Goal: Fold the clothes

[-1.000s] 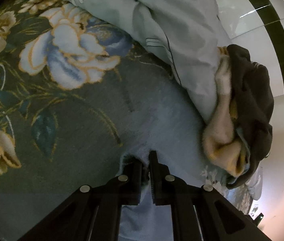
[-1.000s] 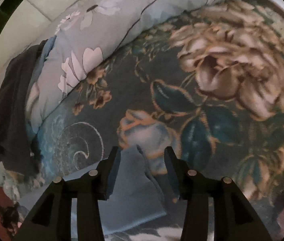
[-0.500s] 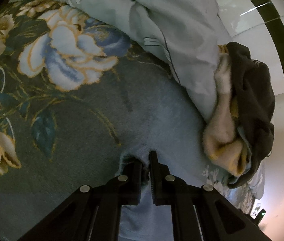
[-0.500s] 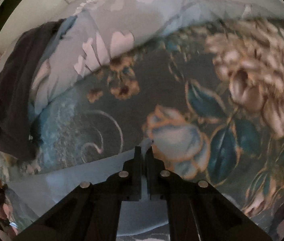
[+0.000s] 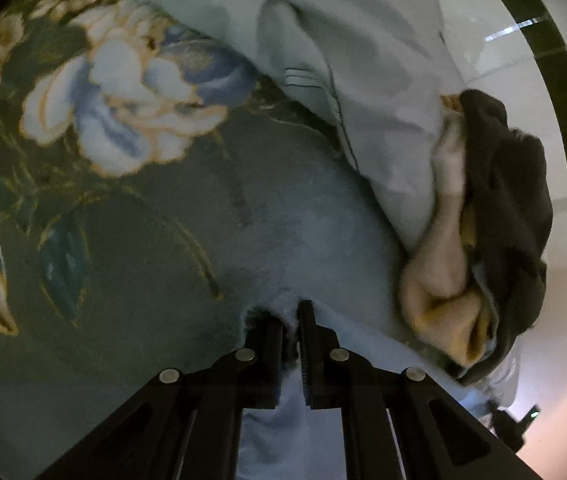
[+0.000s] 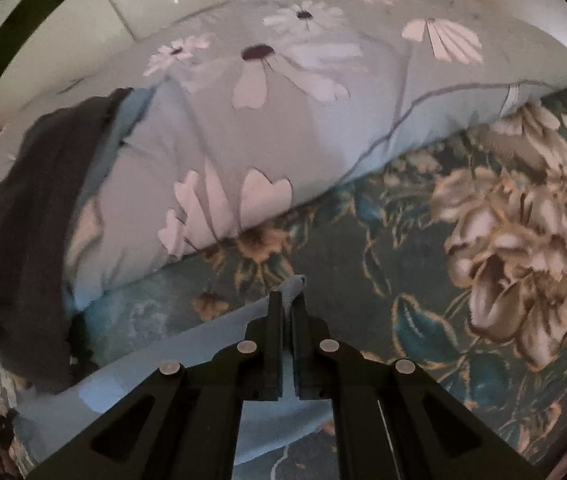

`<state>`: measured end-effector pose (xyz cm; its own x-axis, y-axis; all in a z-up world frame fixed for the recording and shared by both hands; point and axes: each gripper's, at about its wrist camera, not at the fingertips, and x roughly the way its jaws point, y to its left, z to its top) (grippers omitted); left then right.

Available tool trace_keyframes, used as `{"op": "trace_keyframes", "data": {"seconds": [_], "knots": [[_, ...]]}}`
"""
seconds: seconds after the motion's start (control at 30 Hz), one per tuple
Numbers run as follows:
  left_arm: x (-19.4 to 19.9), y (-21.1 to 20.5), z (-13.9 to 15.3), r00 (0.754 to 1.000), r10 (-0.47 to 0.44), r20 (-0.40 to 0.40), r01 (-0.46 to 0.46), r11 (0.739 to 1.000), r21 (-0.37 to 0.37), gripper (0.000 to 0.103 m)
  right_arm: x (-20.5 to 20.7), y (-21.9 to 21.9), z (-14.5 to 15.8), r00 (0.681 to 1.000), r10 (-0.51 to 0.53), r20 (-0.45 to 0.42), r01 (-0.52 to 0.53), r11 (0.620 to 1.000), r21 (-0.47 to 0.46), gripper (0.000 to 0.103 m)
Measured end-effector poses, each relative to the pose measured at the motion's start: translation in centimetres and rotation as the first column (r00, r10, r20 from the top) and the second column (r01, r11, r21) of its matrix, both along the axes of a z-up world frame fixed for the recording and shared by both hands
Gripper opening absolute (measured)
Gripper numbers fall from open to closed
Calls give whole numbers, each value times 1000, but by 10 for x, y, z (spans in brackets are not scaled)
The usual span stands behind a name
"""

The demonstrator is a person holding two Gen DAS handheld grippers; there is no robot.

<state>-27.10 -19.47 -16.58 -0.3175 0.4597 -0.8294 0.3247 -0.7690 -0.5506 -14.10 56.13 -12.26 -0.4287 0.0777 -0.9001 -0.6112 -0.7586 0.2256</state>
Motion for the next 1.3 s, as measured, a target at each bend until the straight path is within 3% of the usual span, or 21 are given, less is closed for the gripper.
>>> {"op": "trace_keyframes", "data": {"seconds": [0.13,0.17,0.2,0.27,0.3,0.47,0.63,0.77,0.93,1.0,1.13,1.3], "knots": [[-2,1,8,998,-48,26,48,999,-2,13,1,5,-4,1000,-27,1,27,999,-39,5],[0,1,11,998,-57,32,57,998,-6,24,2,6,-3,1000,-30,0,30,999,-43,5],[4,-4,16,998,-46,30,46,999,-6,43,3,5,1,1000,-30,0,30,999,-33,8],[14,-12,24,999,-25,26,25,1000,-7,58,6,3,9,1000,-29,-1,29,999,-13,28],[19,-16,28,1000,-15,25,15,1000,-8,61,8,4,14,999,-31,-10,31,1000,-6,42],[42,-37,48,999,38,16,-38,999,-9,64,44,-15,59,994,-19,-104,17,1000,-17,45],[94,-54,51,996,91,28,-91,996,-5,68,111,-58,70,991,40,-125,-50,996,-80,49],[151,-56,34,991,110,73,-111,994,4,68,196,-94,56,998,38,-49,-44,992,-116,49],[196,-40,19,992,81,92,-86,995,55,68,293,-107,27,994,-104,18,106,966,-235,49],[202,-33,14,993,67,98,-74,995,63,68,322,-108,11,984,-174,46,180,935,-305,49],[204,-26,4,990,85,115,-93,993,73,67,347,-116,-17,967,-247,67,253,883,-396,49],[207,-23,-2,984,129,125,-139,987,77,66,349,-118,-42,943,-325,73,321,826,-463,49]]}}
